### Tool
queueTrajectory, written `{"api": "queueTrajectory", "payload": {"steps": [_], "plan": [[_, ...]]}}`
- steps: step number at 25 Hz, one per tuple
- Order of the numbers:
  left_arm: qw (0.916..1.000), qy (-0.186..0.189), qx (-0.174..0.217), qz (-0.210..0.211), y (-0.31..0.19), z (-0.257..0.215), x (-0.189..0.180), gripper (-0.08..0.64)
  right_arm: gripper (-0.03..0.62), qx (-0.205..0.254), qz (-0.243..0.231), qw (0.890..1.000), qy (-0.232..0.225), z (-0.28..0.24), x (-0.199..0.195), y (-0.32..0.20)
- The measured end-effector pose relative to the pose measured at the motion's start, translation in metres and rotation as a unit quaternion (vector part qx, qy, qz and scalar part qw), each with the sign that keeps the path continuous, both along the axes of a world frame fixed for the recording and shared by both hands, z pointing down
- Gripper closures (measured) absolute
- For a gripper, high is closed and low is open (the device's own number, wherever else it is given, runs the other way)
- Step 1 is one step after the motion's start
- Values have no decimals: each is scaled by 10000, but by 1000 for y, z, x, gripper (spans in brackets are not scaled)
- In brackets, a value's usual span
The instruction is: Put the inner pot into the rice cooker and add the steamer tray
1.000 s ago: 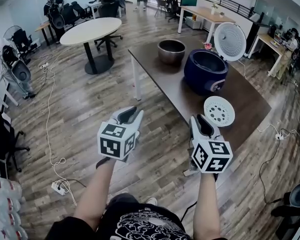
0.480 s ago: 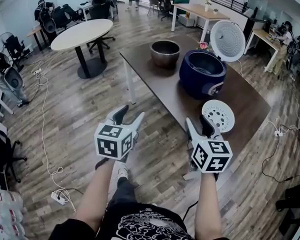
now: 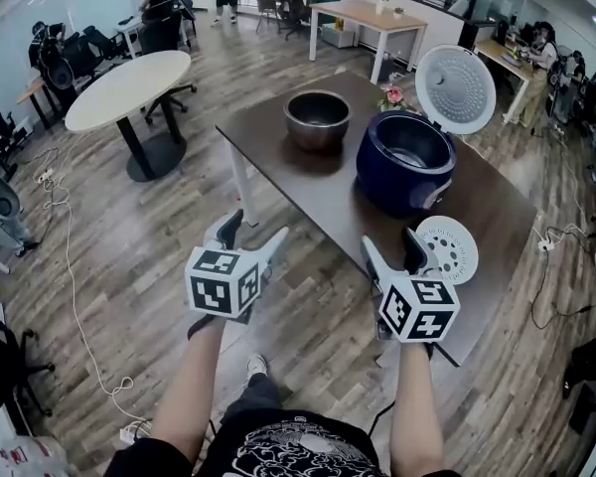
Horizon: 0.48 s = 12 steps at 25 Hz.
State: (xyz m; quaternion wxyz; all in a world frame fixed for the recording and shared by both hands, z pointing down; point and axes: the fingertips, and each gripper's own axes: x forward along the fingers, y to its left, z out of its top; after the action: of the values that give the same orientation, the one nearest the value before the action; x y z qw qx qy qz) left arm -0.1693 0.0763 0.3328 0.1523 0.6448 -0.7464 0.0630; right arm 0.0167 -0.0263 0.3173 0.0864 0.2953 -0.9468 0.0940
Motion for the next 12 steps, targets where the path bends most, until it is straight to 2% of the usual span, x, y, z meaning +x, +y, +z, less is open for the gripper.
{"api": "queueTrajectory", "payload": {"steps": [7, 12], "plan": [[9995, 72, -9, 317, -37, 0, -85, 147, 244, -29, 375, 9992, 99, -3, -71, -25], [9983, 94, -17, 576, -57, 0, -122, 132, 227, -34, 585, 9983, 75, -8, -107, -35]]}}
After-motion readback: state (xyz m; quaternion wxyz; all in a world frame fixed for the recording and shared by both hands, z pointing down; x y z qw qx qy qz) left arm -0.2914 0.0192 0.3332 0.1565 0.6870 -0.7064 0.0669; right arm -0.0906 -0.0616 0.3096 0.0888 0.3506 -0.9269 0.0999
